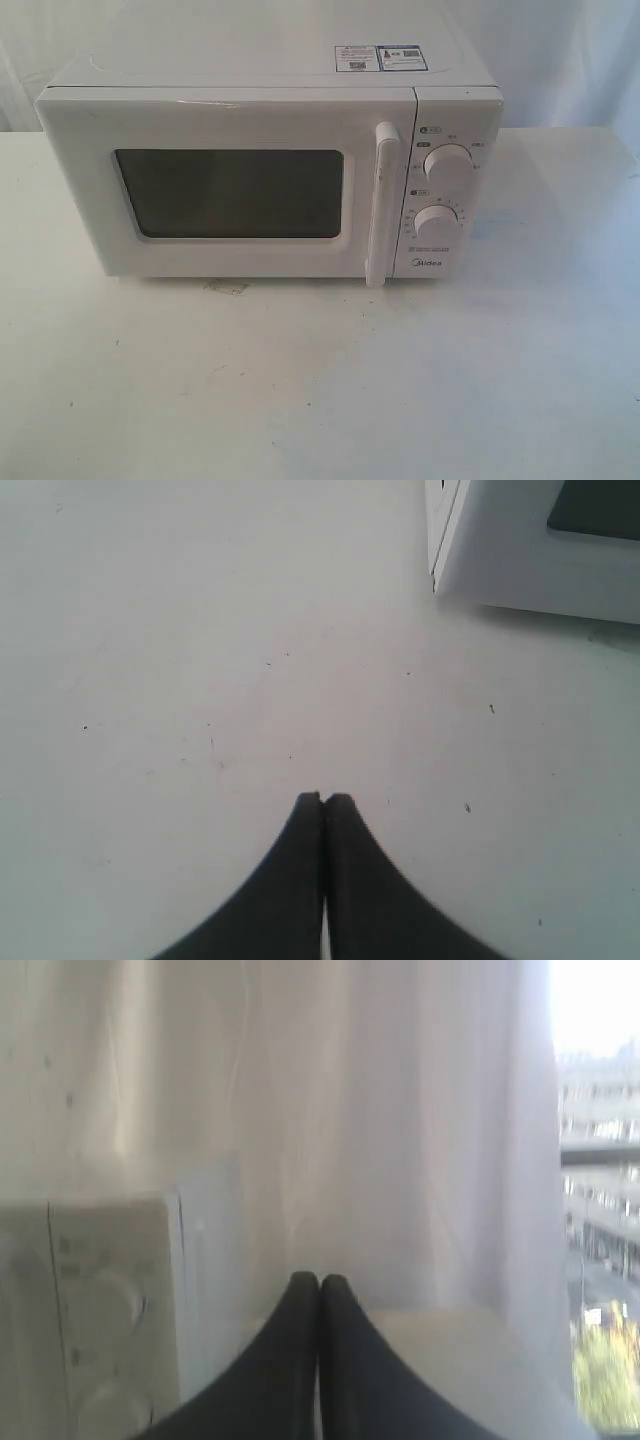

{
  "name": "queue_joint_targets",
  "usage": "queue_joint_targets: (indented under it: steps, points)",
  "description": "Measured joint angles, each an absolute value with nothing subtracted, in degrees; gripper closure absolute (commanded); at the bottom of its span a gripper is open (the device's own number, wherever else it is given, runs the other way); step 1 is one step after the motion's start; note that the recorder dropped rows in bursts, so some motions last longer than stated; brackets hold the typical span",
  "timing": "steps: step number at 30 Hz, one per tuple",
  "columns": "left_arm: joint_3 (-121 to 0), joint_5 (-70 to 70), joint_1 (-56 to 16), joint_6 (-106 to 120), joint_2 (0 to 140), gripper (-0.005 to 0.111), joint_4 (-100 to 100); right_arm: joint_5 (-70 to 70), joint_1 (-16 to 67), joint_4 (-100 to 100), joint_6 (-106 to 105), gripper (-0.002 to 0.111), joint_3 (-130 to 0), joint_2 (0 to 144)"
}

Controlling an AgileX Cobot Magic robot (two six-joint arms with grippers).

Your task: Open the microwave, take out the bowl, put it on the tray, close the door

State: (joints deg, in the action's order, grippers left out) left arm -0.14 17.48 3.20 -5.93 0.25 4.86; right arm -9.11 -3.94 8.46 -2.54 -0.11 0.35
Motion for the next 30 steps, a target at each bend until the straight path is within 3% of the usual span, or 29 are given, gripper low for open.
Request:
queue_joint_targets:
  steps: [7, 16, 23, 30]
  points:
    - [-0.1, 17.5, 3.2, -5.9, 0.3, 0.107, 4.9, -32.5, -3.9, 8.5, -2.5, 0.108, -0.1, 0.3]
    - [-0.1, 17.5, 3.2, -5.9, 0.3, 0.107, 4.9, -48.0, -3.9, 8.2, 5.3, 0.108, -0.1, 0.2]
    - [-0.1, 17.5, 3.2, -5.9, 0.3, 0.107, 4.9, -42.9, -3.9, -6.7, 5.0, 0.108, -7.3, 0.7]
    - [-0.1, 17.5, 3.2, -5.9, 0.3, 0.107, 4.9, -28.2, -3.9, -20.7, 12.6, 0.108, -22.0, 13.8]
